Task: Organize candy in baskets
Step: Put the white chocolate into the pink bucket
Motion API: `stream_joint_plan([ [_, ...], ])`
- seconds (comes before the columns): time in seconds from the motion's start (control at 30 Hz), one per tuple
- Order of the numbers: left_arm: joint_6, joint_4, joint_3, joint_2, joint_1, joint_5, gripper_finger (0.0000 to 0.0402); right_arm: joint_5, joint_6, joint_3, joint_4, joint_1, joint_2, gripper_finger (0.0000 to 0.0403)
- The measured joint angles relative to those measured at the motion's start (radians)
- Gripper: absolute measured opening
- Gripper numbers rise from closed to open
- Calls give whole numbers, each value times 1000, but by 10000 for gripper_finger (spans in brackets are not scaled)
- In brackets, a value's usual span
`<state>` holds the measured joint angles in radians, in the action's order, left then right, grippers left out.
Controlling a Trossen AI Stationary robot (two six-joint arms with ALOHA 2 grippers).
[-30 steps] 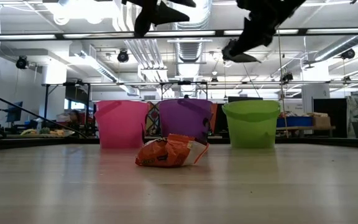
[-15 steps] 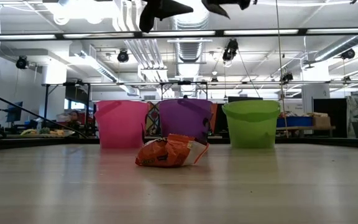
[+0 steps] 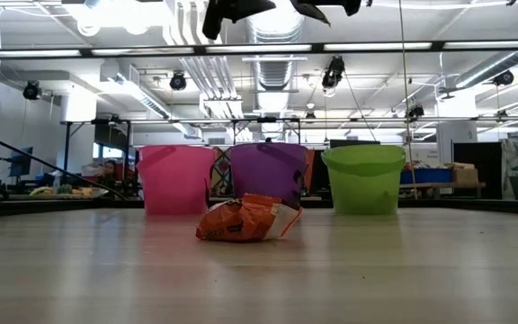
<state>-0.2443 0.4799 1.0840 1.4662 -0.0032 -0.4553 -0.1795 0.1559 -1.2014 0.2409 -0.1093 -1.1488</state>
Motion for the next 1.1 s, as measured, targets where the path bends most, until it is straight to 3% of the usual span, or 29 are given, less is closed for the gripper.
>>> stream_joint_plan([
  [0.43, 0, 66, 0, 36, 13, 126, 158, -4, -25, 16, 0, 0, 0, 18],
  [1.1, -54, 89, 0, 60, 65, 135, 152, -2, -33, 24, 1, 0, 0, 18],
])
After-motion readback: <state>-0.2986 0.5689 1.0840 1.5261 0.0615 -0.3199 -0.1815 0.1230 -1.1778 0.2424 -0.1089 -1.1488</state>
